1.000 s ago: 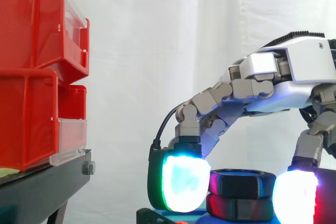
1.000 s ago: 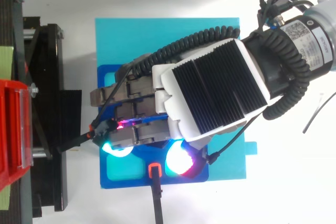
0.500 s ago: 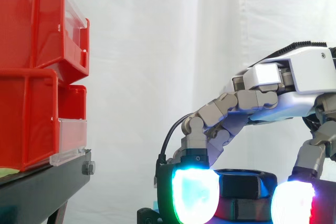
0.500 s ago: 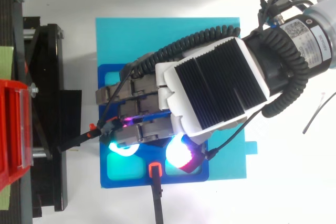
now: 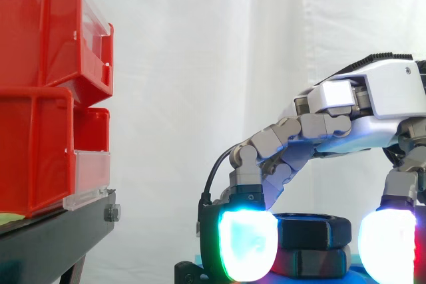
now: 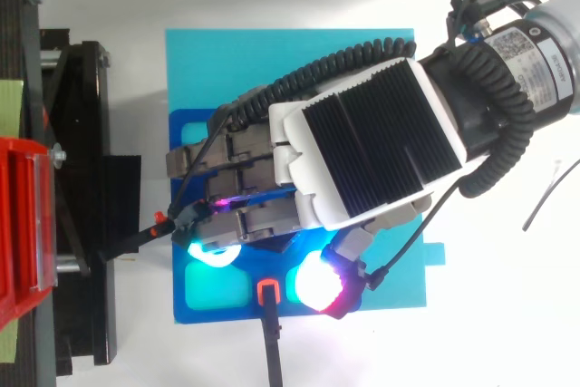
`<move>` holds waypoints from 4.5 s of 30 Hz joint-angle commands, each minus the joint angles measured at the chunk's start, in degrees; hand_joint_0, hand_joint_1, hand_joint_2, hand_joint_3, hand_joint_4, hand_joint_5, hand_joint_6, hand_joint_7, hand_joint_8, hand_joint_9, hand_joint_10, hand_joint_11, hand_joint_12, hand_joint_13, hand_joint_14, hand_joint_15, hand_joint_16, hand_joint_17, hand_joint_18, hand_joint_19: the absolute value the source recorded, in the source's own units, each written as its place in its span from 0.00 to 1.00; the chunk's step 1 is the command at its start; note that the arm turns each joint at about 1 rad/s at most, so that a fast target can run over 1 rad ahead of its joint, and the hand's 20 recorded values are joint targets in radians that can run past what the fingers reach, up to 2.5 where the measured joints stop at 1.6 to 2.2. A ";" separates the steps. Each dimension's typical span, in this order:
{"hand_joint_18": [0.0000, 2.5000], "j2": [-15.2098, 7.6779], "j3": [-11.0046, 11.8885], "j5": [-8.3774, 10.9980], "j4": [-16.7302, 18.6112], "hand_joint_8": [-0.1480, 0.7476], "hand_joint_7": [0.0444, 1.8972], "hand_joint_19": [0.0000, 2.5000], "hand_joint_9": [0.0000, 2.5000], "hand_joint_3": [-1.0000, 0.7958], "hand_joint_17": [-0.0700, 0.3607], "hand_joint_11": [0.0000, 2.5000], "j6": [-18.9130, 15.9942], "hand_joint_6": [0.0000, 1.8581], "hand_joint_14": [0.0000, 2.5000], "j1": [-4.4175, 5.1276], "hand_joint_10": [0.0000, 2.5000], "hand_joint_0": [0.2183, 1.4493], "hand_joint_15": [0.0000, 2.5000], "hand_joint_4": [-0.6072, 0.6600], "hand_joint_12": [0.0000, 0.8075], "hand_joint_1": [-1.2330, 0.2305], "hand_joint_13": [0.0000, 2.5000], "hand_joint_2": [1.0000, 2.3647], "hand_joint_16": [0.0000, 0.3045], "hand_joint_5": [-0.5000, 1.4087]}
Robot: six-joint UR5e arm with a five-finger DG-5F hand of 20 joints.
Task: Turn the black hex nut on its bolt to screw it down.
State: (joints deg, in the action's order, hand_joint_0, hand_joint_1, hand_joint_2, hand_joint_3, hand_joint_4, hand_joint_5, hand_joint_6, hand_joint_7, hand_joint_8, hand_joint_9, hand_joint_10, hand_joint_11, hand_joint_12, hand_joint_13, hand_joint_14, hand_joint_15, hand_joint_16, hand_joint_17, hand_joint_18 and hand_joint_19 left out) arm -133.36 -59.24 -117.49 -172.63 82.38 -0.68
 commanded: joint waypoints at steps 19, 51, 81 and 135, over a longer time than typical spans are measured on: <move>0.25 0.03 0.18 0.24 0.90 0.54 0.59 0.17 0.29 0.28 0.44 0.20 -0.11 0.27 0.00 -0.02 0.01 0.20 0.06 0.76 0.46 0.45 0.22 0.00 0.17 0.19; 0.25 -0.06 0.09 0.07 0.90 0.54 0.59 0.17 0.30 0.28 0.44 0.20 0.15 0.27 0.00 -1.25 0.00 0.21 0.06 0.76 0.45 0.45 0.22 0.00 0.17 0.19; 0.27 1.17 9.32 0.16 -13.43 0.57 0.42 0.15 0.25 0.28 0.50 0.16 7.10 0.27 0.00 0.59 0.00 0.12 0.05 0.72 0.52 0.48 0.21 0.00 0.21 0.16; 0.22 33.95 -32.17 36.19 0.37 0.52 0.41 0.16 0.24 0.28 0.46 0.16 -55.83 0.27 0.00 2.35 0.00 0.19 0.05 0.68 0.48 0.53 0.17 0.00 0.18 0.15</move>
State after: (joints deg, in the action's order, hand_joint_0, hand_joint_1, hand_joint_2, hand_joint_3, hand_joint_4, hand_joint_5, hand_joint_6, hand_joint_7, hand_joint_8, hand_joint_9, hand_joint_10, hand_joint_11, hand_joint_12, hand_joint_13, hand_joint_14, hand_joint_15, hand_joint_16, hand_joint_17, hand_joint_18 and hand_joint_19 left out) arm -99.36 -90.67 -82.31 -174.89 38.92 1.49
